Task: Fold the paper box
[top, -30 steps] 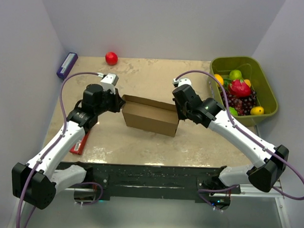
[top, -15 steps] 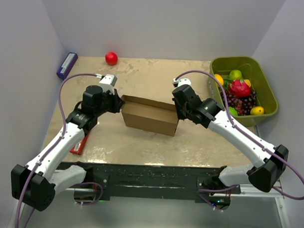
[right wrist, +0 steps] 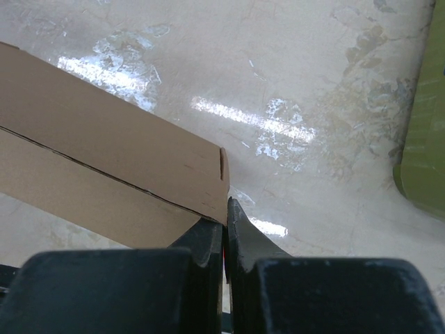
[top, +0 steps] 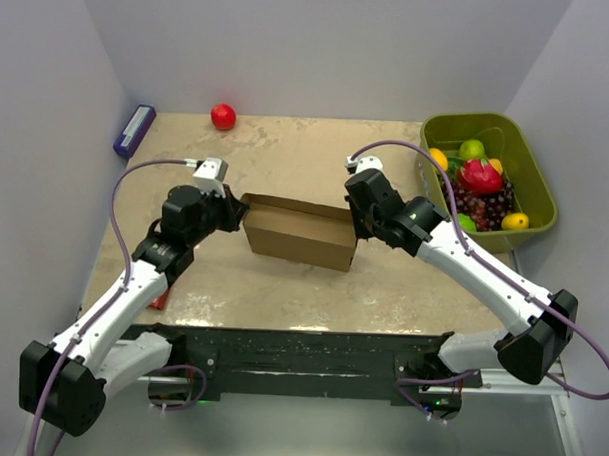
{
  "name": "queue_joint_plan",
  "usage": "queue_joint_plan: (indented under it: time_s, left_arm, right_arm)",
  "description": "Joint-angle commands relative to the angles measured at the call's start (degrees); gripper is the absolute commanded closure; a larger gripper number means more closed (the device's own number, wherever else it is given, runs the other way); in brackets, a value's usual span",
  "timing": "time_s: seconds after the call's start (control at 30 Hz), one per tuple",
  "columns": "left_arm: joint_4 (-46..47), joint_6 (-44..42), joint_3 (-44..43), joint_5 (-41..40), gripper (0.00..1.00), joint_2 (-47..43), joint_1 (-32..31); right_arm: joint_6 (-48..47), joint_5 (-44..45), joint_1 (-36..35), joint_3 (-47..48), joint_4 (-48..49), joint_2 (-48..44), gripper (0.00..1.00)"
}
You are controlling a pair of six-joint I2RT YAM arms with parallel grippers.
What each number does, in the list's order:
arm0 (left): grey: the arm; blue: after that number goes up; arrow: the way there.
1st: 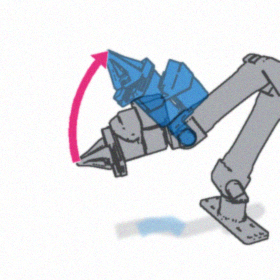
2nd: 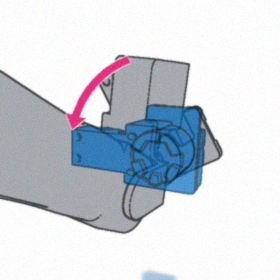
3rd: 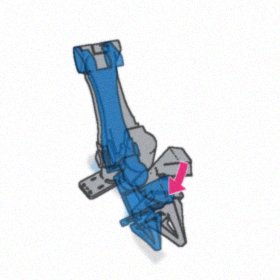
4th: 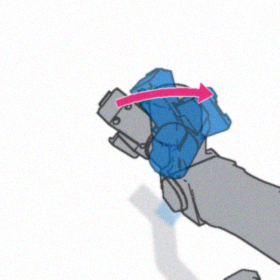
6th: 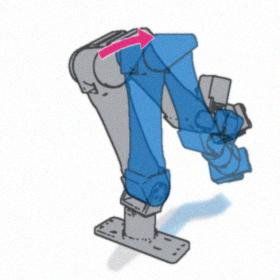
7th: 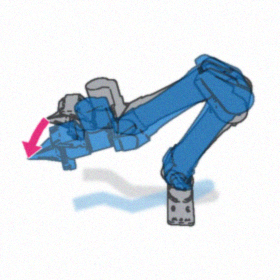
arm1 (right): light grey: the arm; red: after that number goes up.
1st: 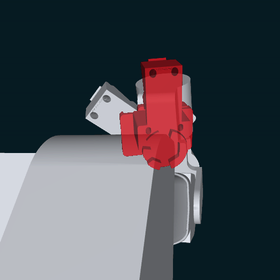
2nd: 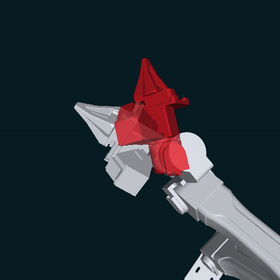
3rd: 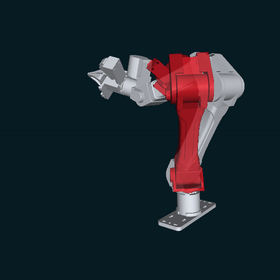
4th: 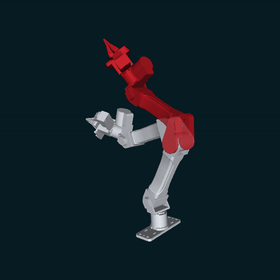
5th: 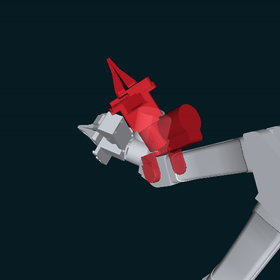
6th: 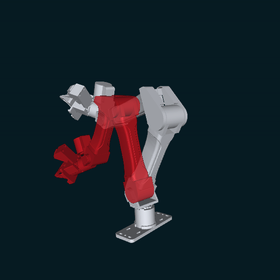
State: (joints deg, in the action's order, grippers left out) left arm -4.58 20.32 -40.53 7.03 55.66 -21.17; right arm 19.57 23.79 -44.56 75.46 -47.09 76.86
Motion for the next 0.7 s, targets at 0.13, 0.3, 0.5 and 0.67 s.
queue_joint_plan:
  time_s: [0.13, 0.3, 0.5, 0.67]
  left_arm:
    - [-0.4, 5.2, 4.8, -0.5, 1.0, 0.7, -0.9]
    - [0.7, 6.1, 6.0, 0.4, 1.0, 1.4, -1.0]
    - [1.2, 3.4, 7.2, 0.6, 1.0, 2.3, -1.1]
    - [0.4, 0.4, 6.9, -0.3, 1.0, 3.2, -2.0]
  right_arm:
    - [2.0, -1.7, -0.3, -0.2, 4.1, -0.7, 1.0]
    - [2.0, -1.6, -0.3, -0.1, 4.2, -0.3, 1.0]
    - [1.9, -1.6, -0.3, 0.0, 4.1, -0.3, 1.0]
    - [2.0, -3.4, -0.2, 1.4, 3.1, 0.4, 1.0]
